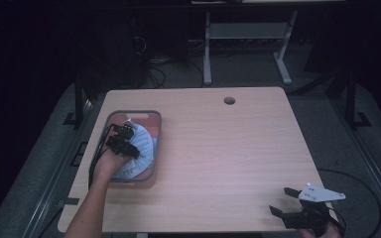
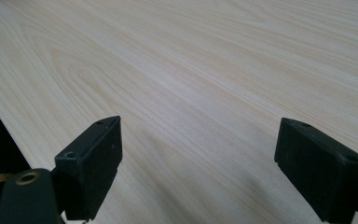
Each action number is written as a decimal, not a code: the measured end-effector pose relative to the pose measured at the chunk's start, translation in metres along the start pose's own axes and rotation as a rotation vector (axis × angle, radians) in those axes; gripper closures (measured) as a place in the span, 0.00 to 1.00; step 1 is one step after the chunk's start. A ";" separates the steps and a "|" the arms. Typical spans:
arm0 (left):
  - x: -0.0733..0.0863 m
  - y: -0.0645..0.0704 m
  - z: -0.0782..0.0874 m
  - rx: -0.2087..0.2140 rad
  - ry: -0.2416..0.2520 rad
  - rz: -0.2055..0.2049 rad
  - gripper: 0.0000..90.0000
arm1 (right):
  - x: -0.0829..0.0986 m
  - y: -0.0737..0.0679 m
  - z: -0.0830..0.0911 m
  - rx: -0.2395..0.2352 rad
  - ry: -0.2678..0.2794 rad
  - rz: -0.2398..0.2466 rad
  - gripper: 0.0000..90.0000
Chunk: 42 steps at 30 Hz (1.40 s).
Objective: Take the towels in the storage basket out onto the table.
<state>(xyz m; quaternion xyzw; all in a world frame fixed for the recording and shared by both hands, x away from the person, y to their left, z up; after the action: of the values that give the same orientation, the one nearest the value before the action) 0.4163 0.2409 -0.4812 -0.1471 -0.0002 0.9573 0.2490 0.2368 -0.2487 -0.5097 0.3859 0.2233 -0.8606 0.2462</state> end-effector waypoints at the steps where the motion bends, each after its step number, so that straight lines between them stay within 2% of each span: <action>1: 0.000 -0.001 0.001 0.000 0.000 -0.005 0.62 | 0.000 0.000 0.000 0.000 0.000 0.000 0.16; 7: 0.000 -0.001 0.003 -0.004 0.010 -0.002 0.70 | 0.000 0.000 -0.001 0.002 -0.001 0.004 0.16; 12: 0.001 0.000 0.006 0.006 0.024 -0.007 0.73 | 0.000 0.001 0.000 0.005 0.001 -0.001 0.16; 18: 0.003 0.002 0.011 0.022 0.046 -0.002 0.73 | 0.000 0.001 0.001 0.007 0.004 -0.007 0.16; 28: 0.005 0.001 0.026 0.061 0.112 0.016 0.73 | -0.001 0.002 0.002 0.012 0.009 -0.006 0.16; 34: 0.006 -0.001 0.040 0.088 0.158 0.038 0.73 | -0.001 0.003 0.002 0.013 0.011 -0.004 0.16; 42: 0.005 -0.001 0.058 0.101 0.193 0.042 0.73 | -0.001 0.004 0.003 0.018 0.016 -0.007 0.16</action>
<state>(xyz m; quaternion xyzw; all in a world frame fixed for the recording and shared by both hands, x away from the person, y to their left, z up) 0.3964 0.2486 -0.4273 -0.2258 0.0750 0.9424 0.2350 0.2383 -0.2528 -0.5078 0.3941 0.2189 -0.8604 0.2377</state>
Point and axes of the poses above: each handheld gripper's, and its own axes: z roughly backward along the jaws, x roughly out of its underside, y roughly to its right, the point moved 7 cm from there along -z, roughly forward along the jaws, and after that the axes turned 6 degrees about -z, right-handed, at the moved point
